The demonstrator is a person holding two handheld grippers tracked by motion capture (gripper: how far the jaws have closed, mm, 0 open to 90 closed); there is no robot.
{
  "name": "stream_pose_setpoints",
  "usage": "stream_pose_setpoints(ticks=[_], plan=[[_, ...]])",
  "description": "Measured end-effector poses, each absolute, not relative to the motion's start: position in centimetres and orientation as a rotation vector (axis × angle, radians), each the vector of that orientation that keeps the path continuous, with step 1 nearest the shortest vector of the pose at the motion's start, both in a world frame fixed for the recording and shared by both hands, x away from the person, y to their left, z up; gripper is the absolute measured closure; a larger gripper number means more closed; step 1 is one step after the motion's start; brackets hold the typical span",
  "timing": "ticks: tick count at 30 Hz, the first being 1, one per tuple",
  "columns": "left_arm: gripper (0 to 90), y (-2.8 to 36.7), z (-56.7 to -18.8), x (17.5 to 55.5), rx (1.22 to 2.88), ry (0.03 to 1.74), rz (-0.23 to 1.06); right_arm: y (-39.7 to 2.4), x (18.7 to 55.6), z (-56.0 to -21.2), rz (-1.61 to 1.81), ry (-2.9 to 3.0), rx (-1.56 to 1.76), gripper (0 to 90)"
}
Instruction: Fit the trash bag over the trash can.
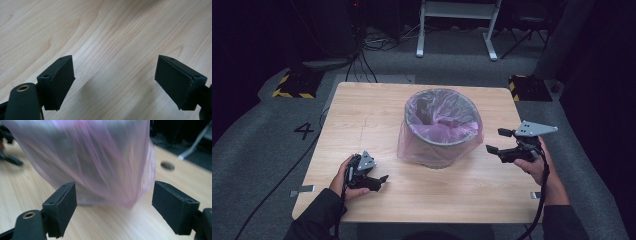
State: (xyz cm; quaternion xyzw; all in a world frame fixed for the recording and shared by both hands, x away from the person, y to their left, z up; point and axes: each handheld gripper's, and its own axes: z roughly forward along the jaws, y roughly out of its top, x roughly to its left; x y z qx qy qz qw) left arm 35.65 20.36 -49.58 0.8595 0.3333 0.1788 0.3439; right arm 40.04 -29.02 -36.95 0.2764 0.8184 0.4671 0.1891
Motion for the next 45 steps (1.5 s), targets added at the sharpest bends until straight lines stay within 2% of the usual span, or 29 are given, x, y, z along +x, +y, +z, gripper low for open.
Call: stream_pose_setpoints(ticks=[8,19,29,45], plan=[[15.8,20.3,-50.0,35.7,2.242,0.866,0.45,-26.4,40.9,-32.9,1.314,2.275,0.692,21.5],[12.7,20.7,-50.4,36.2,2.216,0.879,0.393,-21.5,43.3,-30.6,1.246,2.339,0.603,21.8],[10.1,20.8,-50.4,36.6,2.214,0.902,0.368,-17.7,45.2,-30.2,1.211,2.394,0.587,24.3],[9.9,20.8,-50.4,36.6,2.213,0.902,0.37,-14.7,46.7,-30.6,1.101,2.512,0.522,28.1]])
